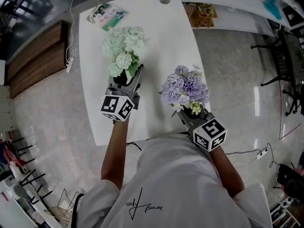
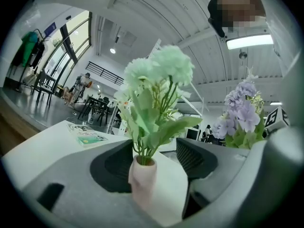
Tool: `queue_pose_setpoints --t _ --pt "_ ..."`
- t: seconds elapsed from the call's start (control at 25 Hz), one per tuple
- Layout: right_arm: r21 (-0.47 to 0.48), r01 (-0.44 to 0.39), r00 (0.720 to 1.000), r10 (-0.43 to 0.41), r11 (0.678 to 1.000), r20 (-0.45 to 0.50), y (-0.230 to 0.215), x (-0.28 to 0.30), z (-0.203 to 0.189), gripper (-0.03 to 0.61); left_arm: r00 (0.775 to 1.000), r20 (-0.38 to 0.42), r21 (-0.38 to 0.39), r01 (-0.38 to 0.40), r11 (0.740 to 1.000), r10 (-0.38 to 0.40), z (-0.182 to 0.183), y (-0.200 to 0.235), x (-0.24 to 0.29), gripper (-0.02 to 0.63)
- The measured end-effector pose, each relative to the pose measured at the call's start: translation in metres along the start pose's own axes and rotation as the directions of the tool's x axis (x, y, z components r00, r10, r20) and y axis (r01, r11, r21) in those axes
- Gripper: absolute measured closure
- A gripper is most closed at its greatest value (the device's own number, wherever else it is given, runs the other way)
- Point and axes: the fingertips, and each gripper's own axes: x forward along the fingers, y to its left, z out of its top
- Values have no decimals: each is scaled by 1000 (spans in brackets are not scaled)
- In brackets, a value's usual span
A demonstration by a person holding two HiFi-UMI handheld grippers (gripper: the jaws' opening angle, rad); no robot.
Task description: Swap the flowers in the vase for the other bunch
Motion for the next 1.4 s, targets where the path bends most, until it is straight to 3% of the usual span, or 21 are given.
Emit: queue_pose_setpoints --t 0.52,1.08,1.4 --pt "7 -3 999 2 1000 55 19 -11 2 558 998 -11 -62 -55 997 55 -2 -9 -34 336" --pt "-26 -2 994 5 1000 108 42 -21 8 560 999 -30 -42 30 999 -31 2 -56 -75 393" --pt "-32 -34 991 38 999 126 73 -24 3 558 999 -24 -56 20 998 -21 0 -74 -118 423"
